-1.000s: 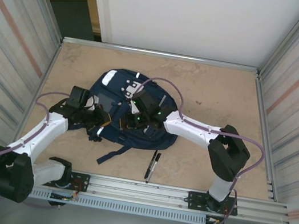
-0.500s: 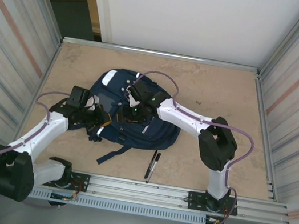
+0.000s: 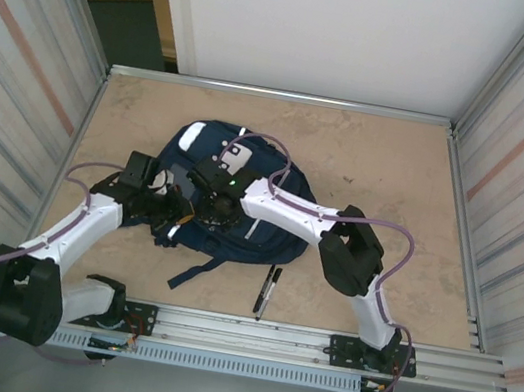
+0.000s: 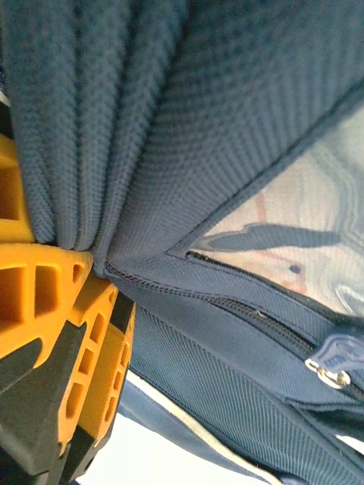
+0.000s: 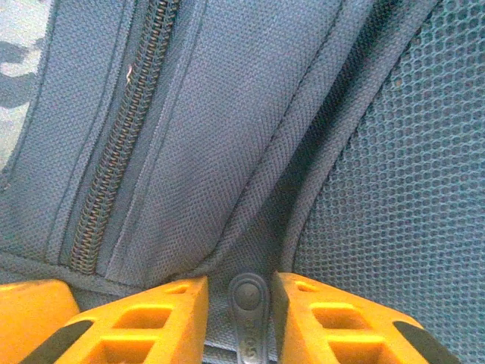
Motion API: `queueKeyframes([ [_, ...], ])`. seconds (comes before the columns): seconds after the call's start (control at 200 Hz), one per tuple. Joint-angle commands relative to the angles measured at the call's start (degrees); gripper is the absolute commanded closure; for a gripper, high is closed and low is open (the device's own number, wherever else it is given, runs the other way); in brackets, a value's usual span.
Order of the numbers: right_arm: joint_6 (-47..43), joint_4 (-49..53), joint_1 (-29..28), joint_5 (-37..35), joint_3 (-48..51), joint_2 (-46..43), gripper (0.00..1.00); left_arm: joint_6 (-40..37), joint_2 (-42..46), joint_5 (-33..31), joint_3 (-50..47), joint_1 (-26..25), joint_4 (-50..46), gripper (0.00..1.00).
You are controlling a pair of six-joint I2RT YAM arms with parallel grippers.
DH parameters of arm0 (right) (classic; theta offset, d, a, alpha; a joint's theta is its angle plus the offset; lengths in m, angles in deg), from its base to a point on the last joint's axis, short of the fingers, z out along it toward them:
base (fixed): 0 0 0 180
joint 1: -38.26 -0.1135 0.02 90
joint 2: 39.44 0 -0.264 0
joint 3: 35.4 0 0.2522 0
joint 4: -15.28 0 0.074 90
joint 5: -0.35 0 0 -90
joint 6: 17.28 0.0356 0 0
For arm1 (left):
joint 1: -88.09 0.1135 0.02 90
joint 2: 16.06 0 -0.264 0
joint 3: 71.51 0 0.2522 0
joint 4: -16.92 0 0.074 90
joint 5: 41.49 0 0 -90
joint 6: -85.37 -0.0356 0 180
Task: Pack books, pencil case, and school supplies into a backpack
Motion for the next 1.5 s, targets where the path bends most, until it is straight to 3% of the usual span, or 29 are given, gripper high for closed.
queueKeyframes([
  [0.0, 3.1, 5.6, -1.5, -1.7, -0.5, 2.4, 0.67, -0.6, 0.7, 5.7, 0.6, -0.4, 3.0, 1.0],
  [0.241, 5.5, 3.8, -2.4, -1.5, 2.2, 0.6, 0.89, -0.2, 0.8, 5.8, 0.1, -0.4, 3.9, 1.0],
  [0.406, 6.6, 2.2, -2.7, -5.0, 5.2, -3.3, 0.98, 0.1, 1.8, 4.8, -0.7, -0.3, 4.2, 1.0],
  [0.551, 6.2, 3.0, -2.5, -4.5, 5.9, -5.1, 0.95, 0.1, 2.5, 4.4, -0.7, -0.4, 3.6, 1.0],
  [0.636, 6.4, 2.9, -2.3, -3.0, 7.2, -5.8, 0.78, 0.0, 2.6, 4.4, -0.5, -0.4, 3.6, 1.0],
  [0.822, 7.6, 1.1, -1.9, -0.7, 9.3, -4.4, 0.75, 1.3, 4.2, 4.0, -1.6, -0.4, 4.4, 1.0],
  [1.032, 9.5, -5.0, -1.2, -1.3, 12.8, -5.3, 0.91, 2.1, 5.3, 4.2, -2.1, -0.4, 4.2, 1.0],
  [1.243, 9.4, -10.2, -1.2, -3.3, 16.7, -10.0, 1.0, 1.9, 6.4, 4.1, -2.1, -0.4, 2.9, 1.0],
  [1.388, 8.0, -10.3, -2.5, -11.7, 19.5, -14.7, 1.0, 3.7, 7.4, 2.8, -3.2, -0.4, 3.8, 1.0],
  [1.498, 13.1, -7.8, -2.6, -18.8, 24.5, -19.5, 1.0, 7.4, 9.5, 0.9, -4.3, -0.4, 3.6, 1.0],
])
